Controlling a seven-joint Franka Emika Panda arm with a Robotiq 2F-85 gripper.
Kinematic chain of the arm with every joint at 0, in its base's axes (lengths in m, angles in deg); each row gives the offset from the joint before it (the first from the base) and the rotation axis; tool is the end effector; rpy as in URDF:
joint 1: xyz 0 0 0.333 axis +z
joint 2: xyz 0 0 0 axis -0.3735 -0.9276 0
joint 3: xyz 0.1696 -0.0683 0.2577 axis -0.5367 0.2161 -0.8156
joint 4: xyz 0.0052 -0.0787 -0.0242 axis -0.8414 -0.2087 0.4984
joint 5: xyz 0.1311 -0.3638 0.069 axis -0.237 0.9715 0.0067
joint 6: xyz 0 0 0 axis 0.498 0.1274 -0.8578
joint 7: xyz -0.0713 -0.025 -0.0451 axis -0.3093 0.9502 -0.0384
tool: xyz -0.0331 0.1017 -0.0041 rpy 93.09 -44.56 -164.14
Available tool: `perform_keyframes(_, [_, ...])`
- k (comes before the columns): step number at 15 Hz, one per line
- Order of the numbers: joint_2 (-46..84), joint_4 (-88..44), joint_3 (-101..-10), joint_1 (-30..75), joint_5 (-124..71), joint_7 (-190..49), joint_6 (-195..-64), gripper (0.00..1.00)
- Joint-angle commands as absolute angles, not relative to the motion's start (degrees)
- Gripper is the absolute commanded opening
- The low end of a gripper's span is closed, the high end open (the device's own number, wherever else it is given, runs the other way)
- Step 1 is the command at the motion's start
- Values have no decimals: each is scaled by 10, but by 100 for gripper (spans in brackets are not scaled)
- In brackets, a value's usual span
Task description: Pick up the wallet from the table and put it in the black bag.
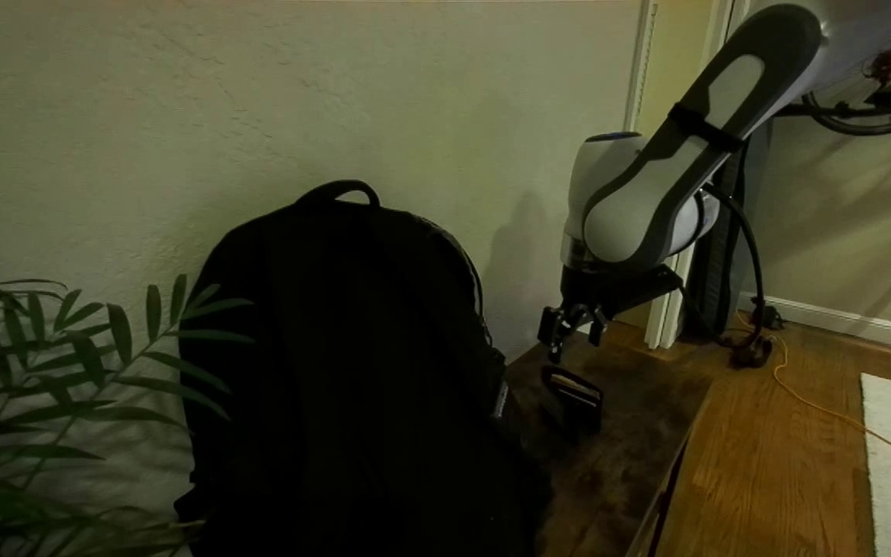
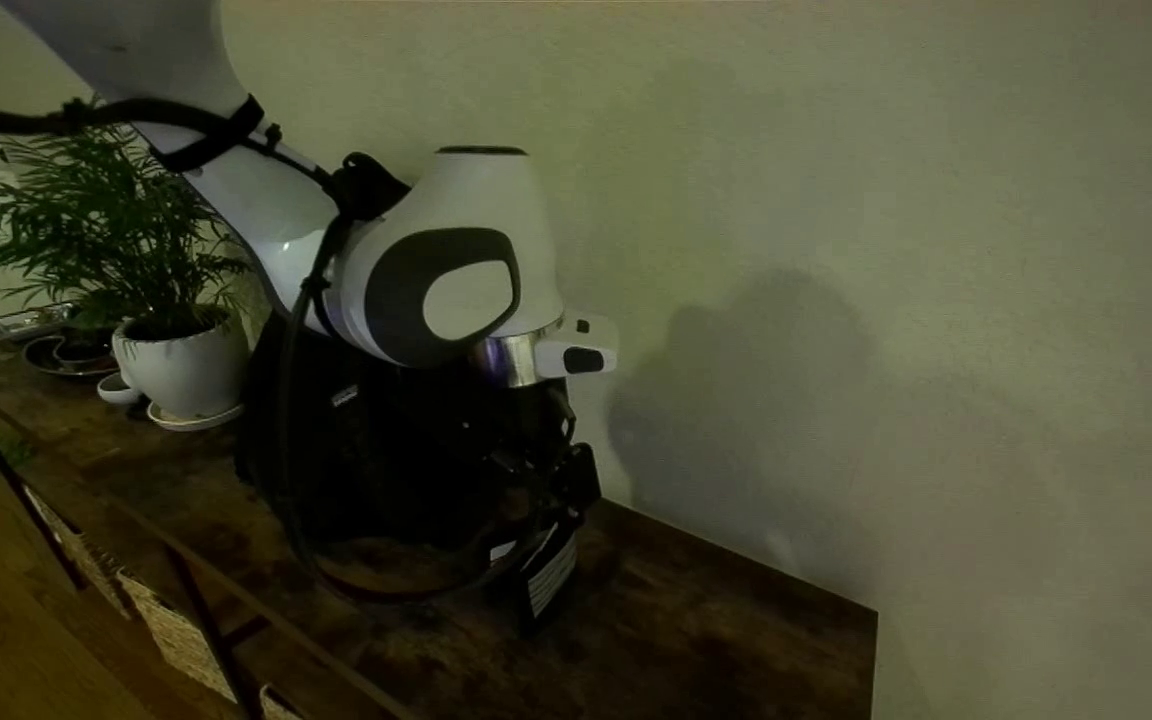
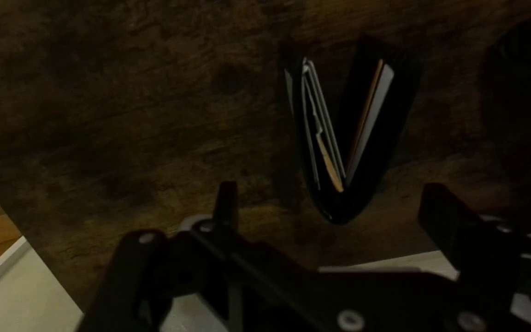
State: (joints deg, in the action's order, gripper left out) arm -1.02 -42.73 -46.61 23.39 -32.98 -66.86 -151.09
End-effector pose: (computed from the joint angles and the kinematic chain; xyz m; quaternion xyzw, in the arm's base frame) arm 0.6087 -0.1217 0.1612 0.9808 -0.1772 0.0634 0.0510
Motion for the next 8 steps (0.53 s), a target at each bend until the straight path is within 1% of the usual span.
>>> perform_keyframes(1, [13,-452,-476,224,-318,-653,-1499,100])
perform_keyframes(8, [-19,-431,-482,222,-316,-659,-1506,100])
